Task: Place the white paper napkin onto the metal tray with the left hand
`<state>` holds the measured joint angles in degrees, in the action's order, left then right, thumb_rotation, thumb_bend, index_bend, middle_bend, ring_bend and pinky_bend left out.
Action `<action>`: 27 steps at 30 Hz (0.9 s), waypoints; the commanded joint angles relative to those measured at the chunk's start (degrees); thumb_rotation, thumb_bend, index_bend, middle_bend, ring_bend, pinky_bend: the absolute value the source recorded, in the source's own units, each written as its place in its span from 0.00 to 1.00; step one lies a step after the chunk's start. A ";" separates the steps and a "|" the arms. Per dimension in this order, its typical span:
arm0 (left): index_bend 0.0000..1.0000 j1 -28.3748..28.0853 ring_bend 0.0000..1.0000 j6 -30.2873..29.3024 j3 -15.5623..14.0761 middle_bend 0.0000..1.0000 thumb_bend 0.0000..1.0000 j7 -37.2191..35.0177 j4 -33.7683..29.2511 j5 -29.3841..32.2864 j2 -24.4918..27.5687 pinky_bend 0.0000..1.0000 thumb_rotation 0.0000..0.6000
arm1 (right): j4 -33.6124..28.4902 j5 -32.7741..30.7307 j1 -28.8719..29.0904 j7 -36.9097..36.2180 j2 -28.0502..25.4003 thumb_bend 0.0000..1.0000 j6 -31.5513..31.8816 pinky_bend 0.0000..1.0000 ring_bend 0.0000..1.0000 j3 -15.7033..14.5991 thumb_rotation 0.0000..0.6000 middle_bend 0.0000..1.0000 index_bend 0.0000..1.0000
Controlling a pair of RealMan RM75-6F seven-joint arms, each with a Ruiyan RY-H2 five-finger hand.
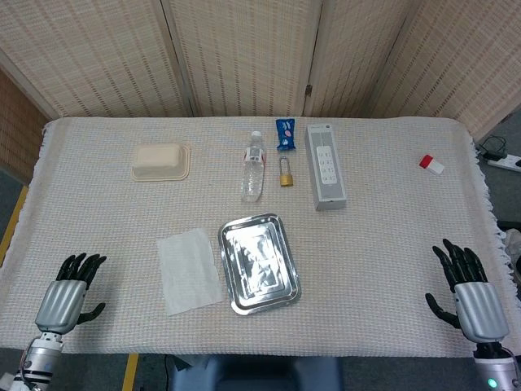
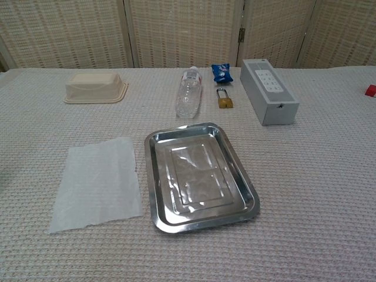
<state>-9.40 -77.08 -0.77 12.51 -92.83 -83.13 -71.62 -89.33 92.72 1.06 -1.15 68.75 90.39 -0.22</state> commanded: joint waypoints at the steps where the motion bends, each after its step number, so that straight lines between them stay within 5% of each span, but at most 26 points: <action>1: 0.15 0.02 0.05 -0.09 -0.01 0.13 0.28 0.15 -0.14 -0.12 0.11 0.00 1.00 | -0.02 0.11 -0.02 0.20 0.07 0.37 -0.24 0.00 0.00 -0.20 1.00 0.00 0.00; 7: 0.15 0.06 0.05 -0.42 -0.67 0.13 0.28 1.46 -1.55 -1.56 0.09 0.10 1.00 | -0.50 1.06 -0.39 -0.25 -0.48 0.37 -0.29 0.00 0.00 -1.10 1.00 0.00 0.00; 10: 0.17 0.00 0.10 -0.91 -2.03 0.15 0.28 -0.08 -2.33 -4.91 -0.48 0.27 1.00 | -0.81 2.05 -0.95 -0.57 -0.91 0.37 0.91 0.00 0.00 -1.46 1.00 0.00 0.00; 16: 0.20 -0.45 0.21 -0.96 -3.13 0.29 0.28 -1.19 -0.34 -8.32 -1.78 0.41 1.00 | -1.10 3.51 -2.01 -0.50 -1.21 0.37 3.41 0.00 0.00 -1.58 1.00 0.00 0.00; 22: 0.31 -2.25 0.73 -3.07 -3.77 0.91 0.28 -6.05 8.11 -15.33 -4.58 0.85 1.00 | -0.83 3.42 -2.25 -0.57 -1.11 0.37 3.37 0.00 0.00 -1.58 1.00 0.00 0.00; 24: 0.34 -3.60 0.86 -3.78 -4.35 1.00 0.28 -9.88 13.19 -18.57 -5.93 0.95 1.00 | -0.82 3.37 -2.28 -0.65 -1.13 0.37 3.37 0.00 0.00 -1.51 1.00 0.00 0.00; 27: 0.43 -5.46 0.99 -6.73 -5.15 1.00 0.28 -16.67 23.98 -23.46 -9.58 1.00 1.00 | -0.39 3.19 -2.33 -0.14 -0.75 0.37 3.79 0.00 0.00 -0.97 1.00 0.00 0.00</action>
<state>-12.38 -80.85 -4.74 3.31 -79.14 -100.54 -77.22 -89.84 95.97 -1.26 -1.42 67.89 94.06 -1.32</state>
